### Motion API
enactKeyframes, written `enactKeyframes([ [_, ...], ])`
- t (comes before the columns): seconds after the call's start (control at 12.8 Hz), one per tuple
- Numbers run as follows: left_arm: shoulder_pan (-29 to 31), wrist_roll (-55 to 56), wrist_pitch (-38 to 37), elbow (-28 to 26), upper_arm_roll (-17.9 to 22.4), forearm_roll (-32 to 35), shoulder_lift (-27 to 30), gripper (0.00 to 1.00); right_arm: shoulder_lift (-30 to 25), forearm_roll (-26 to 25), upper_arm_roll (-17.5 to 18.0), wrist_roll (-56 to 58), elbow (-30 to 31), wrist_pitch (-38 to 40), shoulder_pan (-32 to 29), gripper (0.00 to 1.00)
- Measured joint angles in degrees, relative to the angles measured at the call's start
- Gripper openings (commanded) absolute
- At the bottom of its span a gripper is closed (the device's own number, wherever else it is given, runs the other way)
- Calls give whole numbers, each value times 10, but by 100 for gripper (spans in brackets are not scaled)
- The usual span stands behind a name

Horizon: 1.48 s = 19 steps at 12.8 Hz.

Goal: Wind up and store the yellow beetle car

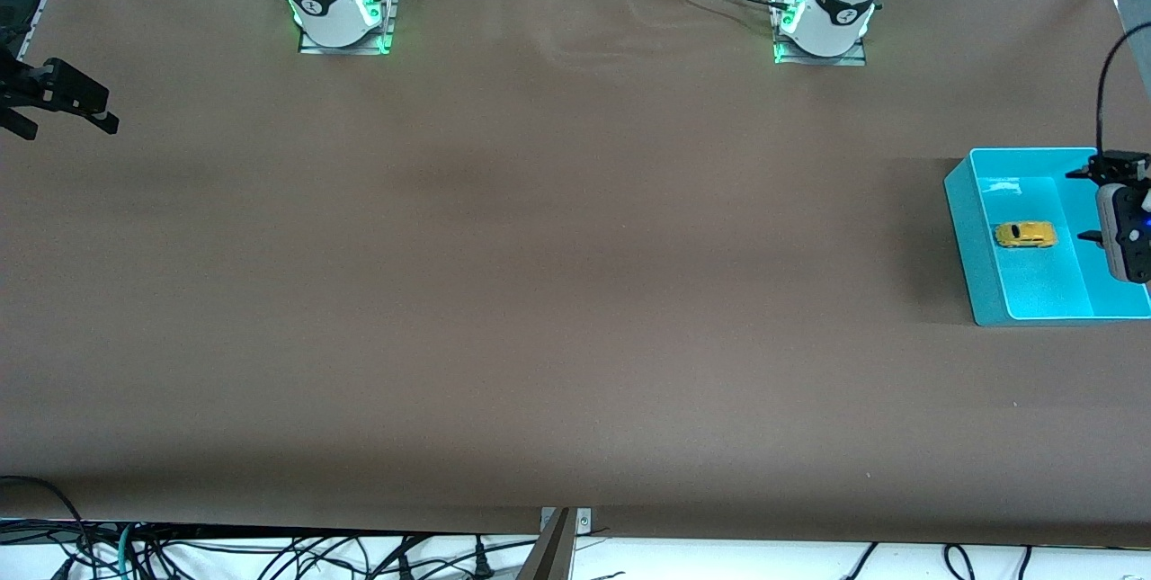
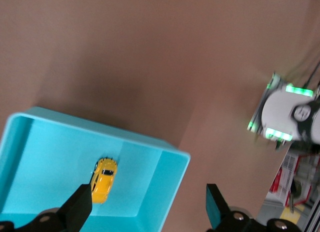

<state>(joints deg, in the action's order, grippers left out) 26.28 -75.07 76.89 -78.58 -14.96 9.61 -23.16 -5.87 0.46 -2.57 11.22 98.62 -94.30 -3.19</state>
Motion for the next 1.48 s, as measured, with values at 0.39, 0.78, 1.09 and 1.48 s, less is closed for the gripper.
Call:
enactKeyframes([
  [0.39,-141,401,-12,-9,-2,-22,110,100,0,0,0,0,-6,2,0,100],
  [0.78,-177,761,-5,-72,25,-124,177,100,0,0,4,0,-11,3,5,100],
  [1.09,-227,727,2,-88,152,-131,191,100,0,0,13,0,-11,4,15,100],
  [1.48,-240,702,2,-112,149,-131,210,100,-1,0,16,0,-13,4,18,100],
])
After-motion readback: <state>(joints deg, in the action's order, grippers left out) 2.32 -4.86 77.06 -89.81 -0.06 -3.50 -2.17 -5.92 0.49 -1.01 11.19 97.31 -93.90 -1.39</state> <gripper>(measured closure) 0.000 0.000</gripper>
